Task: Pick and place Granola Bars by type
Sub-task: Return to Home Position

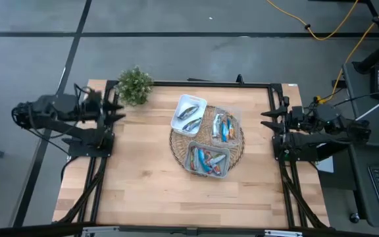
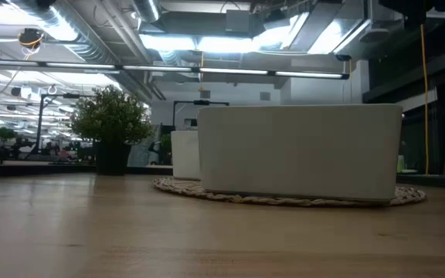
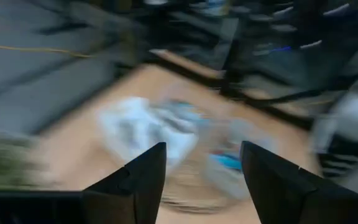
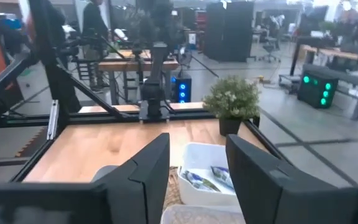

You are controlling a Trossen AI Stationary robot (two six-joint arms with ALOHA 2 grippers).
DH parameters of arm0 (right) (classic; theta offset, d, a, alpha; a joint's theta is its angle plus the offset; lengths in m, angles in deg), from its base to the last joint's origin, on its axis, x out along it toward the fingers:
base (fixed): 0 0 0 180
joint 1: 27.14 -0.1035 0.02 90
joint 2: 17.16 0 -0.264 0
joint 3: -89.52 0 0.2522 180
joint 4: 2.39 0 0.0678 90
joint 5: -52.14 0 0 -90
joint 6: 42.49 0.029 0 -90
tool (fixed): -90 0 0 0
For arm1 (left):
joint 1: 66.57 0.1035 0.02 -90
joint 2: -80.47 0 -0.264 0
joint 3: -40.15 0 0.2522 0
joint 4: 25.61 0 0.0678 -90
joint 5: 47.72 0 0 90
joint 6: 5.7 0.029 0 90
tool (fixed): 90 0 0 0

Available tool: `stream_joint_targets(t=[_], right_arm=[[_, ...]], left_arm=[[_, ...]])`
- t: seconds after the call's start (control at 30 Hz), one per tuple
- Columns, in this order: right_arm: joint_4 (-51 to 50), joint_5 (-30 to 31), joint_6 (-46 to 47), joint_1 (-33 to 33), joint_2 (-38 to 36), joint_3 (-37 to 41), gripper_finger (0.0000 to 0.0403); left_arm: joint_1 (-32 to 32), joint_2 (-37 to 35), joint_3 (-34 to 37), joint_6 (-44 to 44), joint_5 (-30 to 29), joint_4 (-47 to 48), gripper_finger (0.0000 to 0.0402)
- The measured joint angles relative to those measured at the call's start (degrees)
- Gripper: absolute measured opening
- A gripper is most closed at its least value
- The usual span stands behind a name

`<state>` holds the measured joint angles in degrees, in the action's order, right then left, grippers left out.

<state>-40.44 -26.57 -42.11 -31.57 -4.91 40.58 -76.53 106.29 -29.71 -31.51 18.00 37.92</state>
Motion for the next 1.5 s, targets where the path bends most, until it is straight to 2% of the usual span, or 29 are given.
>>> stream_joint_targets(t=[0.13, 0.3, 0.47, 0.6, 0.77, 1.0, 1.07, 1.2, 1.27, 1.4, 1.5], right_arm=[[-1.9, 0.7, 2.0, 0.0, 0.1, 0.0, 0.016], [-4.4, 0.7, 3.8, 0.0, 0.1, 0.0, 0.016], [-8.8, 0.8, 4.0, 0.0, 0.1, 0.0, 0.016], [-11.5, 0.4, 8.9, 0.0, 0.1, 0.0, 0.016], [-11.7, 0.2, 7.8, 0.0, 0.1, 0.0, 0.016], [-11.5, -0.2, 5.3, 0.0, 0.3, 0.0, 0.016], [-10.4, -3.1, 3.2, 0.0, 0.4, 0.0, 0.016], [-7.3, -12.6, -5.3, 0.0, 0.5, 0.0, 0.016], [-5.6, -14.5, -7.8, 0.0, 0.5, 0.0, 0.016], [-4.8, -9.3, -6.8, 0.0, 0.5, 0.4, 0.016], [5.6, -6.6, -7.6, 0.0, 0.0, 5.6, 0.016]], left_arm=[[0.0, -10.3, 16.4, -2.9, 14.1, -16.7, 0.0197], [0.3, -13.1, 31.6, -5.1, 23.3, -34.6, 0.0198], [3.7, -12.7, 41.3, -6.4, 28.6, -44.4, 0.0195], [9.2, -12.8, 48.4, -6.1, 32.3, -52.8, 0.0196], [16.3, -12.9, 52.4, -6.0, 40.7, -59.4, 0.0197], [21.2, -12.7, 52.4, 6.2, 26.9, -56.4, 0.0196], [21.8, -12.7, 52.4, 9.8, 26.0, -53.8, 0.0197], [21.9, -12.7, 52.4, 16.3, 24.2, -46.8, 0.0196], [21.9, -12.7, 52.4, 17.2, 22.1, -45.2, 0.0194], [21.9, -12.7, 52.4, 19.7, 18.7, -44.6, 0.0196], [21.9, -12.7, 52.4, 21.5, 16.1, -44.7, 0.0197]])
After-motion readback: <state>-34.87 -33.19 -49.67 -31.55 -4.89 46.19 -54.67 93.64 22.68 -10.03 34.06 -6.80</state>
